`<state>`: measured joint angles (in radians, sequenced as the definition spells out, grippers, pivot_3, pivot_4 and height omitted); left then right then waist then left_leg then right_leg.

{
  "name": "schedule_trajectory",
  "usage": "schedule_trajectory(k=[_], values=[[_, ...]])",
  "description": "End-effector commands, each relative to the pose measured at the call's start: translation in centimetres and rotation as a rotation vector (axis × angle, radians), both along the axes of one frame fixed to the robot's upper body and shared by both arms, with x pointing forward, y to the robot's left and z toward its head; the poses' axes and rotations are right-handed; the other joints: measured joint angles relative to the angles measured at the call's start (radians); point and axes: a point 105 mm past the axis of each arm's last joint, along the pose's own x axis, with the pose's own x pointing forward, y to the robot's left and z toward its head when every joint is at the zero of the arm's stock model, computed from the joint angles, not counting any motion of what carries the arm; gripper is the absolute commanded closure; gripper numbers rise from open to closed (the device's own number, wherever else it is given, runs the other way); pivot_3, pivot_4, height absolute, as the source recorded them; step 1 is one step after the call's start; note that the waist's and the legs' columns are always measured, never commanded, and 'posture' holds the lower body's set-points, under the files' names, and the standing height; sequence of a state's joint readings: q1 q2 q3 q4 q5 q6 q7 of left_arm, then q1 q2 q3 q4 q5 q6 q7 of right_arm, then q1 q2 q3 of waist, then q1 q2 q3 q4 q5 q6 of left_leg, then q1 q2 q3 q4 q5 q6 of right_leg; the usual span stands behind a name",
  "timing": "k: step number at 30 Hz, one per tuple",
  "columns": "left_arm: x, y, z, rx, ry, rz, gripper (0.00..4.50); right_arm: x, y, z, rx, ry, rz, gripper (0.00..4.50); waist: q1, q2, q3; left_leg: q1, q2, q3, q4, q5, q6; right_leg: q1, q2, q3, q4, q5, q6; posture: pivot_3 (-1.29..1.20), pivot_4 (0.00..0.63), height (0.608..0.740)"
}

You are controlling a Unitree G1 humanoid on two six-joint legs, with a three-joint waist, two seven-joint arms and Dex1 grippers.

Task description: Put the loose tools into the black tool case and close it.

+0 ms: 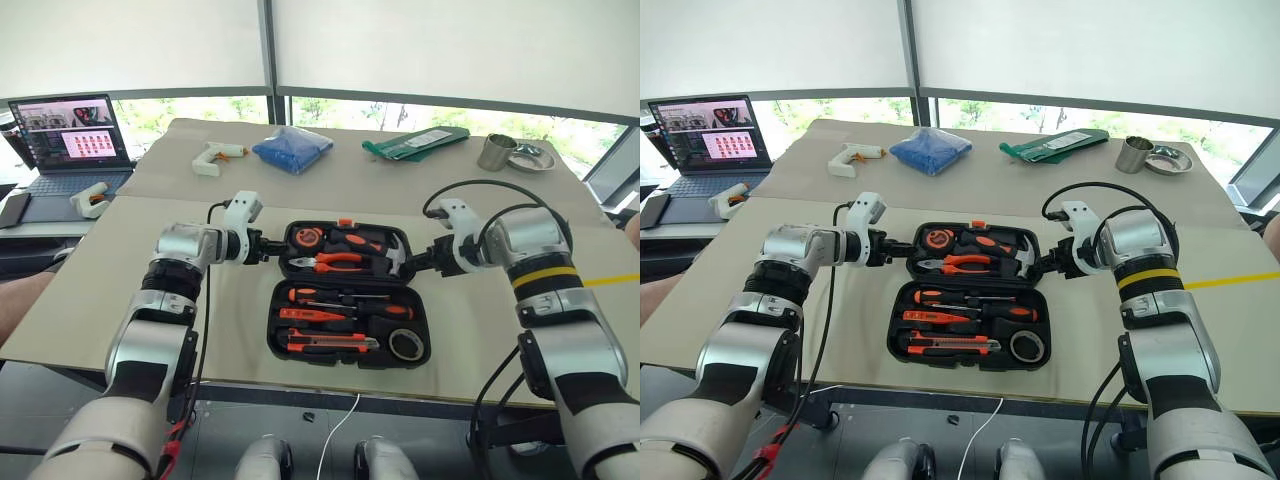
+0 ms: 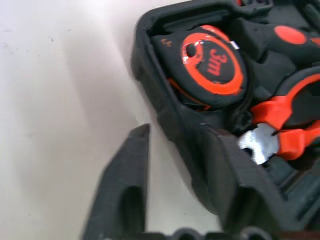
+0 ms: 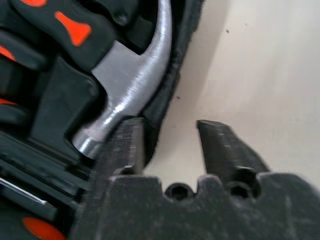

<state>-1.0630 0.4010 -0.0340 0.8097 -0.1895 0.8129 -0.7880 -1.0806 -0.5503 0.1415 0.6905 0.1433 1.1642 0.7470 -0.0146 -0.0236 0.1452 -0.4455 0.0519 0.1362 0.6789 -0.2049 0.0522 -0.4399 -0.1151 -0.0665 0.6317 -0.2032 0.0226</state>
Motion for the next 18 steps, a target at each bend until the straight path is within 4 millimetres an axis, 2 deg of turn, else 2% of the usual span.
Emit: schedule_trajectory(k=[1, 2, 3, 4, 6, 8, 12, 15, 18], values=[[0.3, 0.1, 0.6, -0.031, -0.027, 0.014, 4.19, -0.1, -0.5, -0.1, 0.037, 0.013, -0.028, 3.85, 0.000, 0.000, 0.000, 0.000, 0.000, -0.001, 0.000, 0.000, 0.000, 0.000, 0.000, 0.000, 0.000, 0.000, 0.000, 0.00, 0.150, 0.739], [0.3, -0.1, 0.6, -0.051, -0.029, 0.008, 4.49, -0.1, -0.3, -0.1, 0.054, 0.013, -0.023, 4.16, -0.001, 0.000, 0.000, 0.001, 0.000, -0.001, 0.000, 0.000, 0.000, 0.001, 0.000, 0.000, 0.000, 0.000, 0.000, 0.00, 0.150, 0.739], [0.3, -0.3, 0.6, -0.074, -0.033, 0.001, 4.50, 0.0, -0.1, -0.1, 0.067, -0.001, -0.015, 4.48, -0.001, 0.000, 0.000, 0.001, 0.000, -0.002, 0.000, 0.000, 0.000, 0.001, 0.000, 0.000, 0.000, 0.001, 0.000, 0.00, 0.150, 0.739], [0.3, -0.4, 0.6, -0.100, -0.039, -0.002, 4.50, 0.2, 0.2, 0.1, 0.082, -0.025, -0.004, 4.48, -0.001, 0.000, 0.000, 0.001, 0.000, -0.003, 0.000, 0.001, 0.000, 0.001, 0.000, 0.000, 0.000, 0.001, -0.001, 0.00, 0.150, 0.739], [0.6, -0.5, 1.0, -0.165, -0.069, 0.010, 4.50, 0.9, 1.2, 1.9, 0.115, -0.187, 0.079, 4.48, -0.001, 0.000, 0.000, 0.002, 0.000, -0.004, 0.000, 0.001, -0.001, 0.001, 0.000, 0.000, 0.000, 0.002, -0.001, 0.00, 0.150, 0.739], [0.8, -0.1, 1.8, -0.223, -0.125, 0.019, 4.50, 0.9, 2.2, 3.4, 0.103, -0.346, 0.182, 4.48, -0.003, 0.000, 0.000, 0.003, 0.000, -0.004, 0.000, 0.001, -0.001, 0.002, 0.000, 0.001, 0.000, 0.002, -0.001, 0.00, 0.150, 0.739], [0.4, 0.5, 4.7, -0.291, -0.396, -0.032, 4.50, -0.6, 3.1, 4.6, 0.024, -0.584, 0.342, 4.48, -0.005, 0.000, 0.000, 0.002, 0.000, -0.003, 0.000, 0.001, -0.001, 0.000, 0.000, 0.002, 0.001, 0.002, 0.000, 0.00, 0.150, 0.739], [-0.7, 1.9, 6.2, -0.273, -0.600, -0.030, 4.50, -2.6, 2.3, 4.0, -0.146, -0.699, 0.432, 4.48, -0.004, 0.000, 0.000, 0.000, 0.000, -0.003, -0.002, 0.002, -0.002, -0.002, 0.001, 0.002, 0.000, 0.002, 0.000, 0.00, 0.150, 0.739], [-2.8, 2.8, 6.1, -0.210, -0.761, -0.083, 4.50, -4.4, 1.7, 3.5, -0.241, -0.819, 0.488, 4.48, -0.004, 0.000, 0.001, 0.000, 0.000, -0.001, -0.002, 0.004, -0.007, -0.002, 0.000, 0.002, -0.002, 0.002, 0.000, 0.00, 0.150, 0.739]])
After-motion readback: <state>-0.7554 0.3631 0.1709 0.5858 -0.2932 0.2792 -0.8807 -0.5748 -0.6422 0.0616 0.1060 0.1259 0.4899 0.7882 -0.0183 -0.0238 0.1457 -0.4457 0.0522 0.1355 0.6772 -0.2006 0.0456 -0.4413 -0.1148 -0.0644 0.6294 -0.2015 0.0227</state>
